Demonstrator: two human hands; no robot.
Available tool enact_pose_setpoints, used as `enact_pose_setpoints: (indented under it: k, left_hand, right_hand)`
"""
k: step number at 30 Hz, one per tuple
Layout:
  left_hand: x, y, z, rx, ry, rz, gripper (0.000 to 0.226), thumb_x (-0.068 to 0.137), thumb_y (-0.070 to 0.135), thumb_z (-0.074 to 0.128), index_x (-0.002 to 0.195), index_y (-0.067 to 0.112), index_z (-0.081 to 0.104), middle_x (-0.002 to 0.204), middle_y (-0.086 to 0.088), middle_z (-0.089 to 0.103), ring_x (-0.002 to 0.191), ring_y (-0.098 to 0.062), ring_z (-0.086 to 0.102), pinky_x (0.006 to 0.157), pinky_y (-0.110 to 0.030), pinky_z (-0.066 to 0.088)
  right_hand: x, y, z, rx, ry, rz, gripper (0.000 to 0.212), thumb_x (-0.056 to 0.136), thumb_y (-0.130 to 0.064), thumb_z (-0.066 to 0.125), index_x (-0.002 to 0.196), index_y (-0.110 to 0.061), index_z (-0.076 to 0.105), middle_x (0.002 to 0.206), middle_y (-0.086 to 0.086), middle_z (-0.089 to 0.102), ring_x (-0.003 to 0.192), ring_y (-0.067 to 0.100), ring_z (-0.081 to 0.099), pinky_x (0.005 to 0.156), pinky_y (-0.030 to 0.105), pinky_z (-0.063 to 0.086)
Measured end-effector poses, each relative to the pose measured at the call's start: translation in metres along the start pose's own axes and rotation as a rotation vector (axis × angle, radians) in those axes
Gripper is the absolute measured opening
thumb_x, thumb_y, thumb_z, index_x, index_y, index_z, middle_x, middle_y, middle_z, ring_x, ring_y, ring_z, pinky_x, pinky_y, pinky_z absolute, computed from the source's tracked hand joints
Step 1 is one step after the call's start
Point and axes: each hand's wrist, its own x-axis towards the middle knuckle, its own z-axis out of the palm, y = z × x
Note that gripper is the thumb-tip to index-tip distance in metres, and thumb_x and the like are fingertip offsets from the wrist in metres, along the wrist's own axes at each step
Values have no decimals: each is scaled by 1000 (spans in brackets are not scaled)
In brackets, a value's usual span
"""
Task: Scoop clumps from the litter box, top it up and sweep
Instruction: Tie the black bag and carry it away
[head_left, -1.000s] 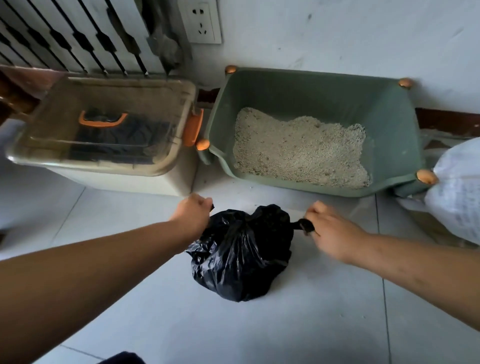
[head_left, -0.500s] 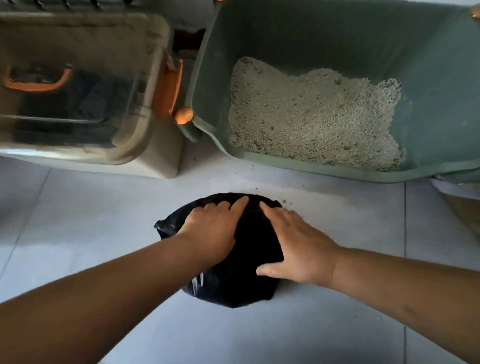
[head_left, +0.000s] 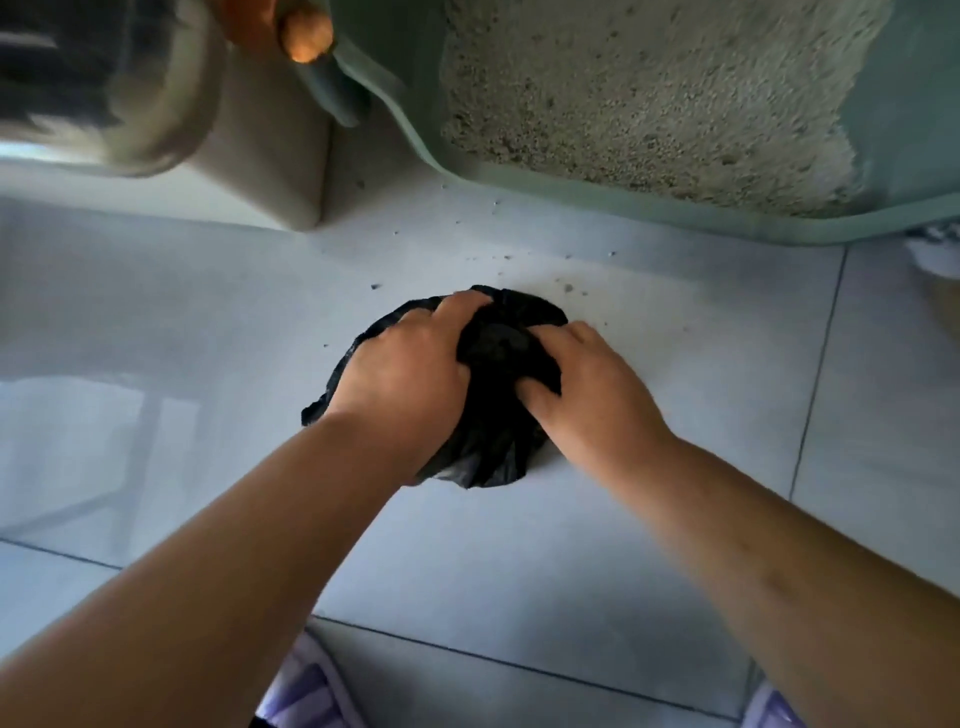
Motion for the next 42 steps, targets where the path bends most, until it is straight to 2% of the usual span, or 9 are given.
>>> enact_pose_setpoints:
  k: [4, 8, 12, 19, 24, 28, 31, 35, 42]
  left_hand:
    - [-31, 17, -32, -188, -92, -116, 61, 89, 3, 38, 135, 42, 50, 104, 2, 63, 91, -25, 56, 72, -34, 47]
    - [-82, 45, -85, -269, -142, -115, 56, 85, -1, 39, 121, 39, 56, 88, 7, 65, 82, -19, 62, 74, -38, 56]
    - [-133, 87, -142, -275, -133, -70, 52, 86, -2, 40, 117, 36, 57, 94, 5, 63, 80, -8, 56, 73, -36, 52]
    - [-230, 181, -245, -340, -135, -40, 51, 81, -4, 42, 102, 39, 59, 94, 7, 65, 85, -12, 61, 84, -45, 56]
    - [-307, 254, -306, -326, -144, 53, 48, 82, -2, 47, 109, 35, 62, 103, 1, 66, 96, -25, 62, 87, -48, 56]
    - [-352, 296, -330, -256, -164, 148, 52, 84, -6, 41, 106, 38, 58, 101, 6, 66, 89, -9, 62, 87, -41, 57]
    - [-380, 323, -343, -191, -196, 248, 51, 87, -7, 41, 104, 40, 55, 85, 17, 59, 74, 3, 55, 73, -29, 56]
    - [-416, 353, -343, -15, -265, 437, 51, 86, 1, 61, 115, 42, 55, 77, 18, 61, 72, -1, 58, 68, -30, 56]
    - [-508, 426, -316, 203, -482, 664, 57, 79, -2, 69, 126, 27, 55, 105, 2, 68, 96, -22, 67, 84, -36, 58]
  right_hand:
    - [-29, -26, -25, 27, -34, 77, 28, 88, -28, 55, 116, -23, 60, 95, -3, 46, 87, 19, 50, 71, 25, 34]
    - [-76, -60, -66, 63, -24, 132, 22, 94, -24, 51, 113, -22, 61, 92, -4, 47, 91, 22, 55, 65, 23, 28]
    - [-125, -97, -128, 165, -4, 169, 24, 94, -27, 55, 116, -25, 64, 97, -5, 55, 93, 17, 58, 71, 24, 38]
    - [-218, -153, -253, 272, 49, 169, 37, 85, -27, 63, 121, -28, 60, 113, -6, 64, 104, 13, 59, 81, 21, 44]
    - [-301, -184, -346, 318, 105, 163, 50, 80, -25, 68, 127, -32, 54, 117, -6, 57, 106, 10, 57, 84, 19, 41]
    - [-361, -195, -381, 329, 167, 204, 58, 78, -34, 68, 131, -42, 46, 118, -7, 48, 106, 9, 55, 89, 26, 49]
    - [-408, -204, -398, 393, 289, 266, 58, 77, -36, 68, 130, -43, 45, 117, -10, 44, 108, 6, 54, 87, 23, 47]
    - [-474, -214, -407, 510, 439, 334, 60, 80, -29, 70, 134, -36, 45, 113, -11, 41, 115, 8, 49, 88, 19, 41]
    - [-592, -202, -405, 675, 639, 477, 78, 77, -29, 73, 143, -36, 32, 131, -5, 40, 114, 10, 52, 94, 22, 44]
